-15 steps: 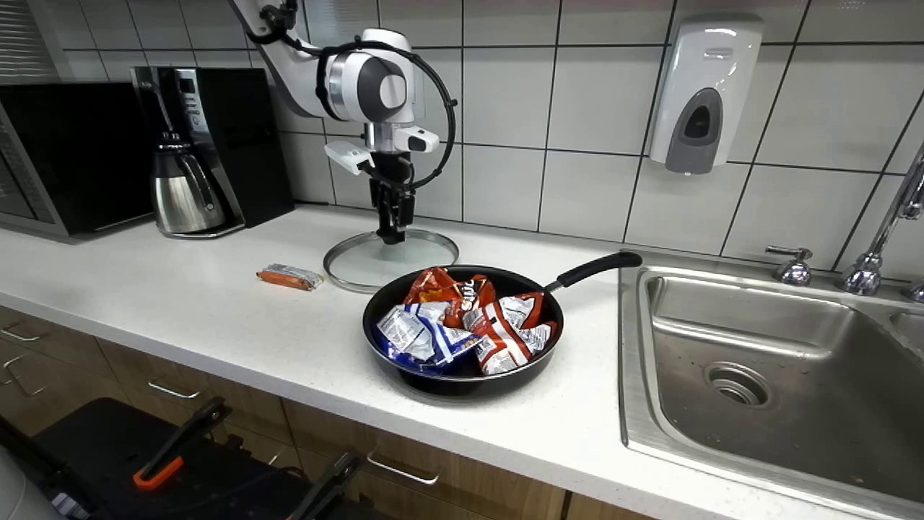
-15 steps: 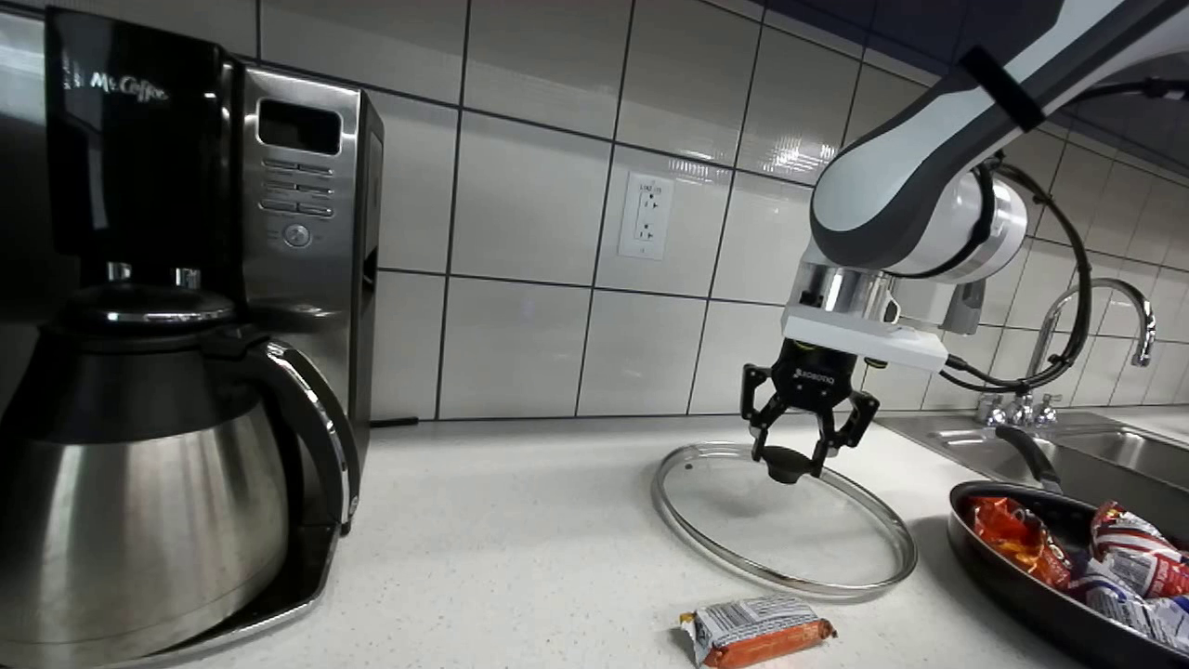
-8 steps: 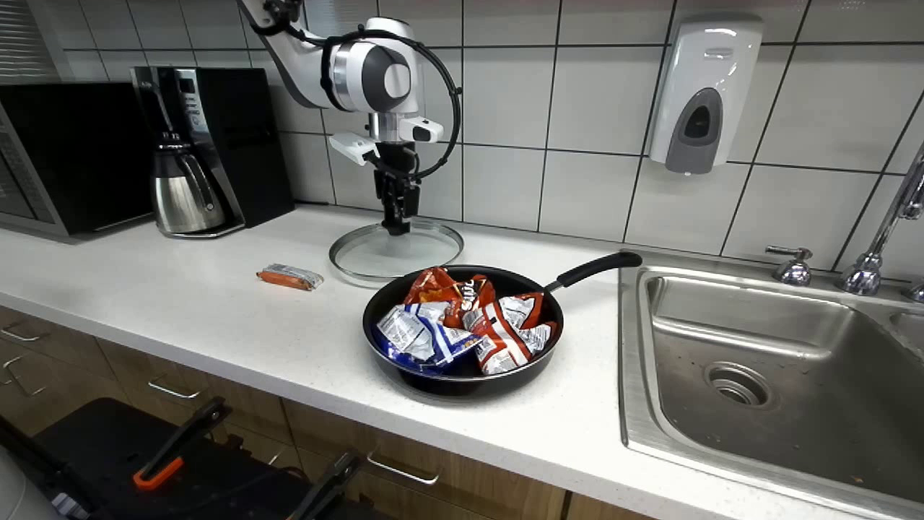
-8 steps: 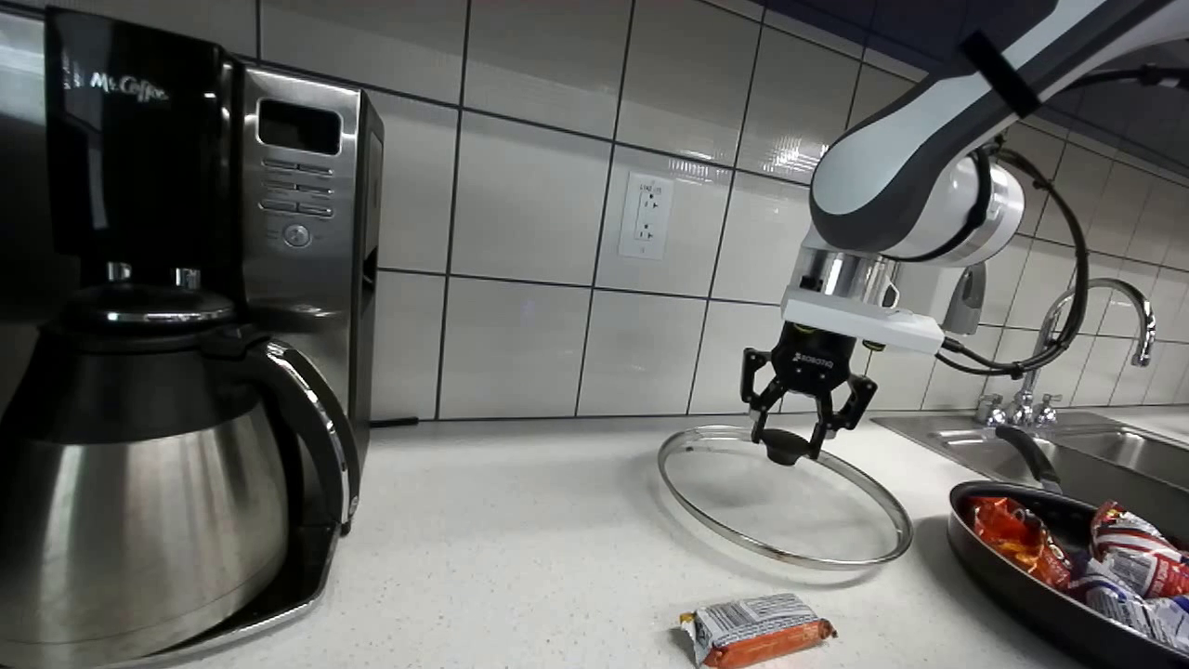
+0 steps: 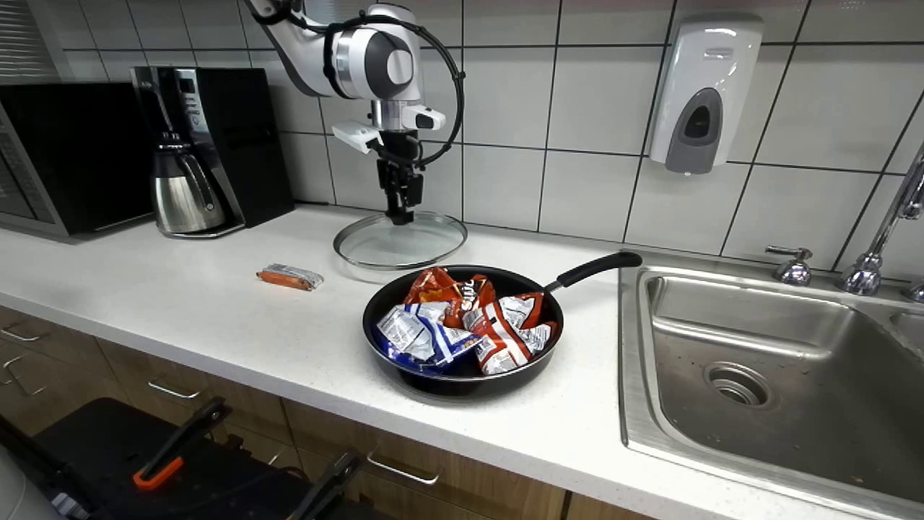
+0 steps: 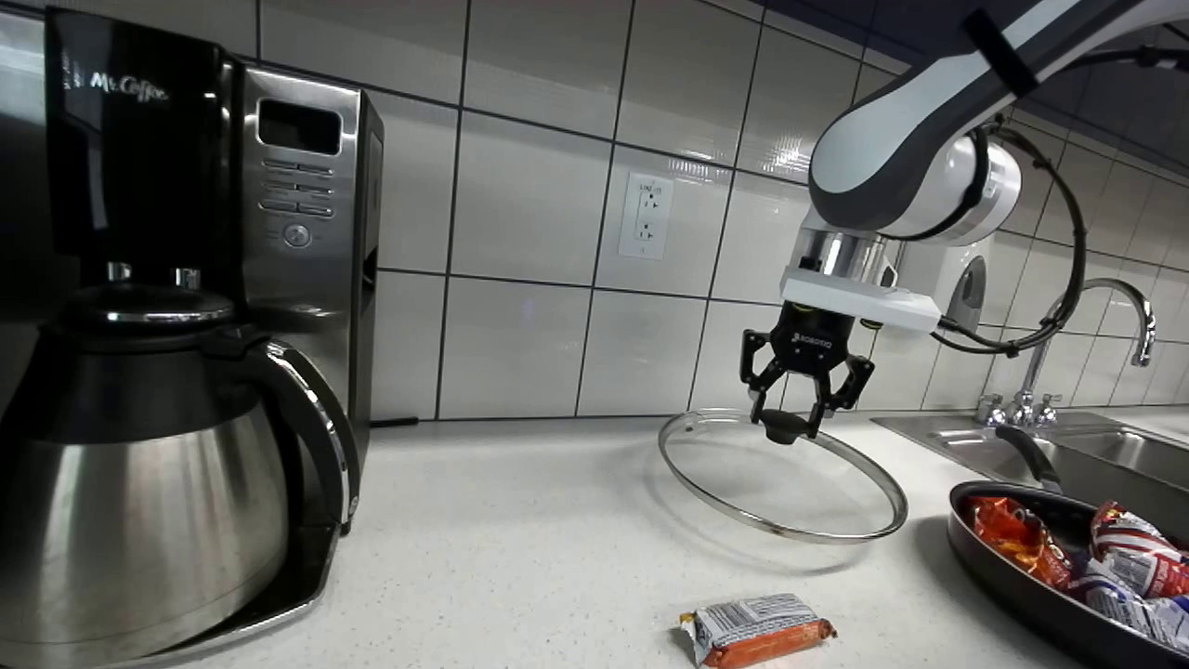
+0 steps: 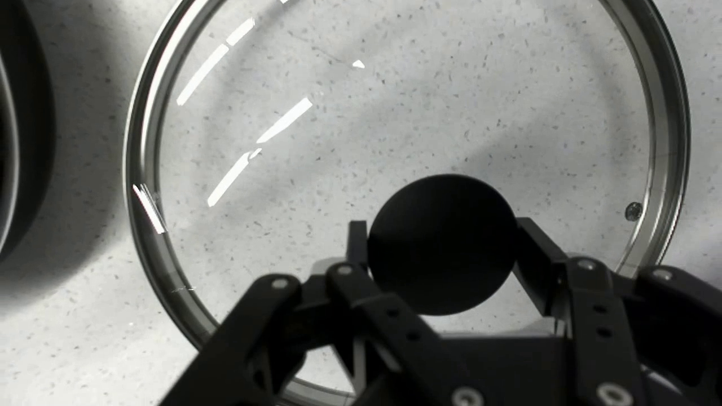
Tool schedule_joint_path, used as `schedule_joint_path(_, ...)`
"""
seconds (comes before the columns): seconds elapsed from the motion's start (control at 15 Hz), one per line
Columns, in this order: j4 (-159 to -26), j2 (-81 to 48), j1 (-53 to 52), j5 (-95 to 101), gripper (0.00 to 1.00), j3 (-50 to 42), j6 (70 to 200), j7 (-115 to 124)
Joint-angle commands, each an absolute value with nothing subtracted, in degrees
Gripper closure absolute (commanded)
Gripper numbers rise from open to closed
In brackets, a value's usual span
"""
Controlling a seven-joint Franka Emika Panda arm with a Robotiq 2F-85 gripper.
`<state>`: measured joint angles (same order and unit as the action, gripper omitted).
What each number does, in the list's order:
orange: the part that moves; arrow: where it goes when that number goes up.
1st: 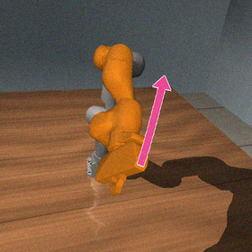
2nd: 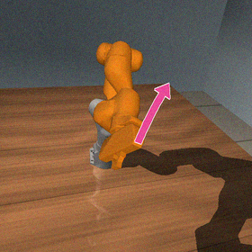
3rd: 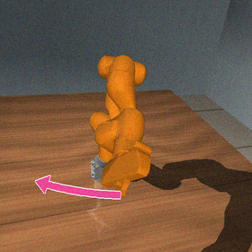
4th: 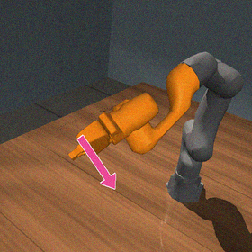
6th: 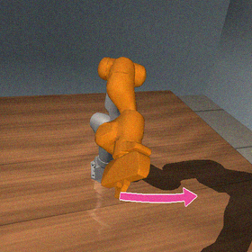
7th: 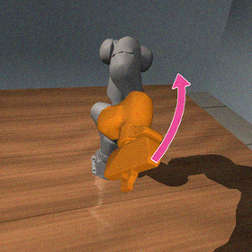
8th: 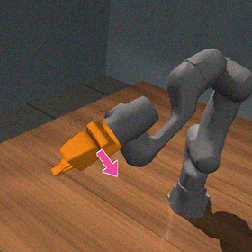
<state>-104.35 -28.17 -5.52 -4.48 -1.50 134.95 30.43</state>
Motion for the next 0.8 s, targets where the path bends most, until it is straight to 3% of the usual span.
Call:
schedule_joint_path(0.0,-104.05,-24.65,-6.66,-3.40,0.61,-2.66,131.83,30.43)
schedule_joint_path(0.73,-108.34,-18.88,-7.00,-1.72,0.61,-3.73,133.39,31.11)
